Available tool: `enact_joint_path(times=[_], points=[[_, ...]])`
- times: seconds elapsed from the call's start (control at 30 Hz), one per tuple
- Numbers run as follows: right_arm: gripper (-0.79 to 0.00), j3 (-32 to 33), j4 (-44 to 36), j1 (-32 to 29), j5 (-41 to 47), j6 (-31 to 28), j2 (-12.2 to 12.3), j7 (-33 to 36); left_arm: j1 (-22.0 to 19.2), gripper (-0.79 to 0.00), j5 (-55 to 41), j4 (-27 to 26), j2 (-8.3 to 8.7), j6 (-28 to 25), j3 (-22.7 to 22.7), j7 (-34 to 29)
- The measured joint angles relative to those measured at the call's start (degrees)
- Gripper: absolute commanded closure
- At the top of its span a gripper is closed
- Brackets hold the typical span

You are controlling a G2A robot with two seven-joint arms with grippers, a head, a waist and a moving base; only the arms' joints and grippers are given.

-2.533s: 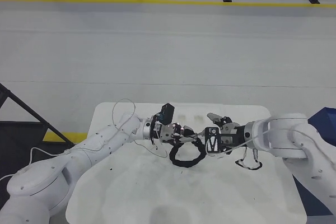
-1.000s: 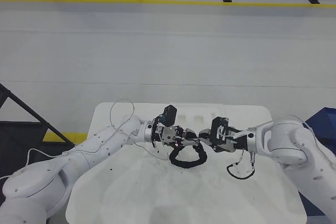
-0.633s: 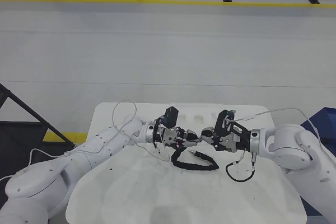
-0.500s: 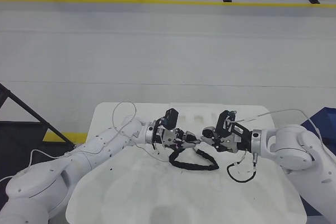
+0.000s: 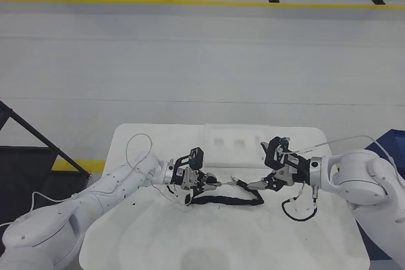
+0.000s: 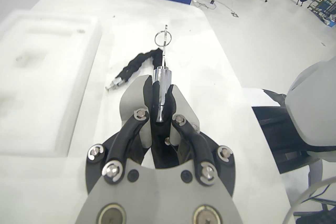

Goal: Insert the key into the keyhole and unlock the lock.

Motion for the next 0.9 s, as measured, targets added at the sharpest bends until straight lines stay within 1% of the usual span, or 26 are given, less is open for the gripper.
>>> enact_joint_path(times=[0.2,0.23,0.27,0.3,0.43,0.57,0.67,0.77,0.83,0.9], points=[[-0.785,-0.9,0.9,0.4,-0.7,-1.0,-0.2,-0.3,1.4,0.000,1.7,1.9,-0.37,0.0,-0.7,-2.3],[-0.785,-1.0,1.1,0.6,-0.8,-1.2,-0.2,-0.4,1.5,-0.092,2.1,1.8,-0.49,0.0,-0.8,-2.5],[-0.785,-1.2,1.2,0.7,-0.8,-1.3,-0.3,-0.4,1.7,-0.391,2.6,1.7,-0.61,0.0,-0.8,-2.5],[-0.785,-1.3,1.5,0.9,-0.8,-1.4,-0.3,-0.4,1.8,-0.785,3.1,1.7,-0.75,0.0,-1.0,-2.6],[-0.785,-1.8,2.2,1.5,-1.1,-1.9,-0.4,-0.6,1.9,-0.785,4.2,2.1,-1.18,0.0,-1.8,-2.9],[-0.785,-2.6,3.3,2.0,-1.6,-3.3,-0.7,-2.0,1.2,-0.785,5.4,1.4,-1.49,0.1,-3.5,-1.1],[-0.785,-3.6,5.1,2.5,-2.4,-5.4,-1.0,-4.3,0.1,-0.785,9.6,-0.4,-1.30,1.4,-5.3,3.5],[-0.785,-4.7,7.2,3.7,-3.8,-8.3,-1.5,-7.2,-1.1,-0.785,14.6,-0.8,-0.76,2.4,-7.2,9.4],[-0.785,-5.3,9.4,5.0,-4.5,-10.1,-1.9,-9.9,-2.4,-0.785,17.5,-0.6,-0.36,2.3,-8.6,13.2],[-0.785,-5.9,12.3,6.5,-4.4,-11.5,-2.5,-13.3,-3.9,-0.785,19.7,0.1,-0.05,0.8,-9.8,15.7]])
